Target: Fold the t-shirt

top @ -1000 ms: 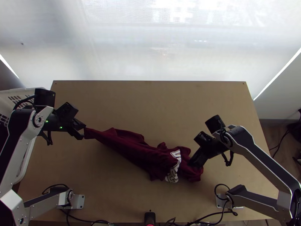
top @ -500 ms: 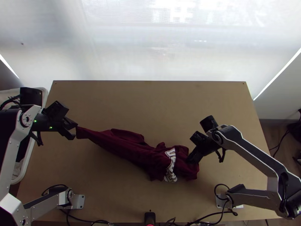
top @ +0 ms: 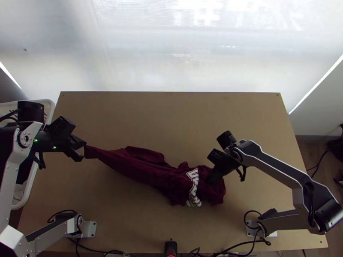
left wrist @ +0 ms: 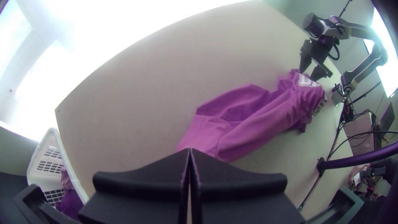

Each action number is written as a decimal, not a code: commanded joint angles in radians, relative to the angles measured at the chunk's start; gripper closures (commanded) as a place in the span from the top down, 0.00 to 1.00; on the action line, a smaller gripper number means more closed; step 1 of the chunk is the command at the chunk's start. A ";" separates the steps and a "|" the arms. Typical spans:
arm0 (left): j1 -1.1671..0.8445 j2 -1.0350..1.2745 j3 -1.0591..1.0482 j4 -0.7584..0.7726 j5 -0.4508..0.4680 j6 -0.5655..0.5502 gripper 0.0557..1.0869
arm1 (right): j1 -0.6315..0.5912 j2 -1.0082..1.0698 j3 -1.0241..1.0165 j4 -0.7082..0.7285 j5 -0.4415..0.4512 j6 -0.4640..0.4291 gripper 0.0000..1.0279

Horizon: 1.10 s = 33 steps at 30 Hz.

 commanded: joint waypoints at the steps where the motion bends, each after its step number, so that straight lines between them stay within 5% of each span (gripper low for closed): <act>1: 0.002 -0.012 0.001 -0.008 0.000 -0.014 0.04 | 0.081 0.018 -0.015 0.058 -0.001 0.032 0.50; 4: 0.002 -0.015 0.001 -0.008 0.000 -0.017 0.04 | 0.096 0.016 -0.024 0.075 0.000 0.036 0.35; 8: 0.013 -0.019 0.001 -0.008 -0.002 -0.014 0.04 | 0.091 -0.039 -0.025 0.082 0.003 0.032 0.03; 13: 0.039 -0.025 0.003 -0.008 -0.002 -0.010 0.04 | 0.052 -0.168 -0.005 0.032 0.035 0.026 0.03; 33: 0.425 0.030 0.304 -0.060 0.069 0.006 0.04 | -0.152 -0.476 0.470 -0.596 0.103 -0.071 0.03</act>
